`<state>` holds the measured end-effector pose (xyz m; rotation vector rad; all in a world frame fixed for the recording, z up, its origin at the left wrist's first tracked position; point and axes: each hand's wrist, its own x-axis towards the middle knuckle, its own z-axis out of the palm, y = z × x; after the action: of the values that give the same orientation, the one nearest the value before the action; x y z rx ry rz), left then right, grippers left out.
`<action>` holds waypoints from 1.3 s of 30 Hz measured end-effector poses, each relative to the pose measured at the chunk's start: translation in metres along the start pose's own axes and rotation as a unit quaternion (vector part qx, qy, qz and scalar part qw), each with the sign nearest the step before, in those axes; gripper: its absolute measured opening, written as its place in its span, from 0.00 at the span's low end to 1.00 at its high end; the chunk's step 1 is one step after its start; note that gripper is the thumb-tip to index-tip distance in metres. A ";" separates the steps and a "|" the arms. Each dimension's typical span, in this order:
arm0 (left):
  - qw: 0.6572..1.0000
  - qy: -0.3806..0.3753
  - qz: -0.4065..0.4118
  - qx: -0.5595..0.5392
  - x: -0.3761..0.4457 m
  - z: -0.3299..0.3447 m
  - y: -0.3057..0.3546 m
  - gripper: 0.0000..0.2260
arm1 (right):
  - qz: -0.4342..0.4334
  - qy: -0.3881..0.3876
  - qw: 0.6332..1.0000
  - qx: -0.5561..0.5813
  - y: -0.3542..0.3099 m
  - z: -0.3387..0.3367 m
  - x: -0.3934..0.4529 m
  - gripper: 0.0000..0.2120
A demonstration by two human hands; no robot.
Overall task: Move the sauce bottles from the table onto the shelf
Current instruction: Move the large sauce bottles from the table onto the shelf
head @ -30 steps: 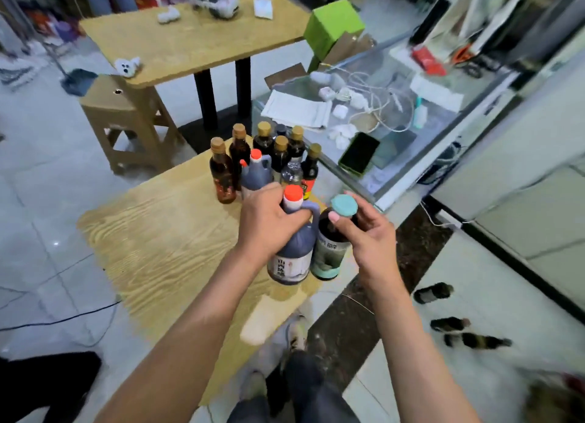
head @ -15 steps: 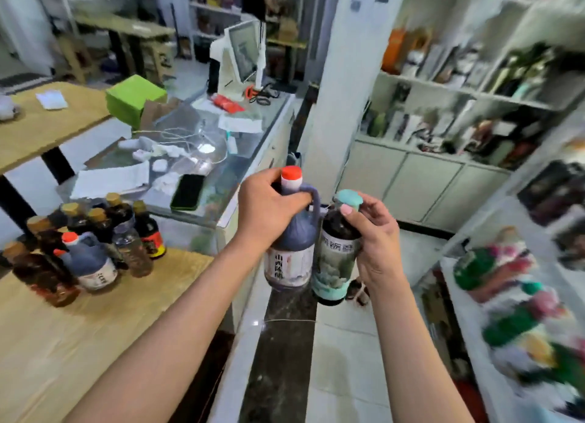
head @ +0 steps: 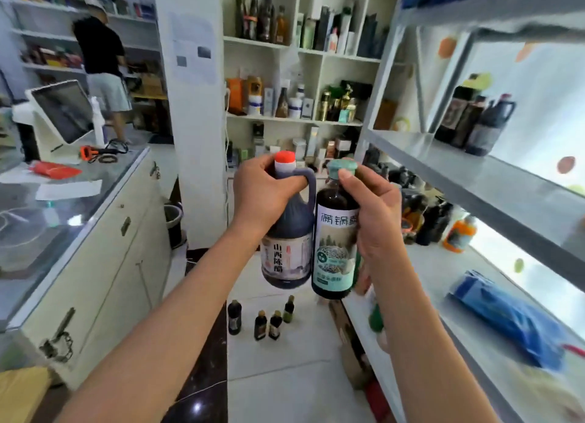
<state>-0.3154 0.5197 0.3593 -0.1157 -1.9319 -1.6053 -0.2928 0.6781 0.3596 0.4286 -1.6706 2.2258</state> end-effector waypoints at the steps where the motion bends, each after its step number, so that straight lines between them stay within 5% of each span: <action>1: 1.000 -0.004 0.012 0.001 0.003 0.021 0.005 0.10 | -0.012 0.008 1.000 -0.007 -0.005 -0.016 0.008 0.07; 16: 0.992 -0.110 0.035 -0.050 0.074 0.252 0.023 0.11 | -0.080 0.148 0.985 -0.045 -0.030 -0.179 0.124 0.05; 25: 0.956 -0.201 0.023 -0.213 0.158 0.367 -0.002 0.08 | -0.118 0.228 0.958 -0.126 -0.027 -0.222 0.211 0.05; 39: 0.925 -0.288 0.068 -0.237 0.310 0.528 -0.035 0.13 | -0.202 0.404 0.864 -0.222 0.021 -0.267 0.402 0.06</action>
<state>-0.7906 0.8968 0.4479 -0.9968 -1.8213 -2.0663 -0.6764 0.9602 0.4402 -0.2426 -1.3707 1.3430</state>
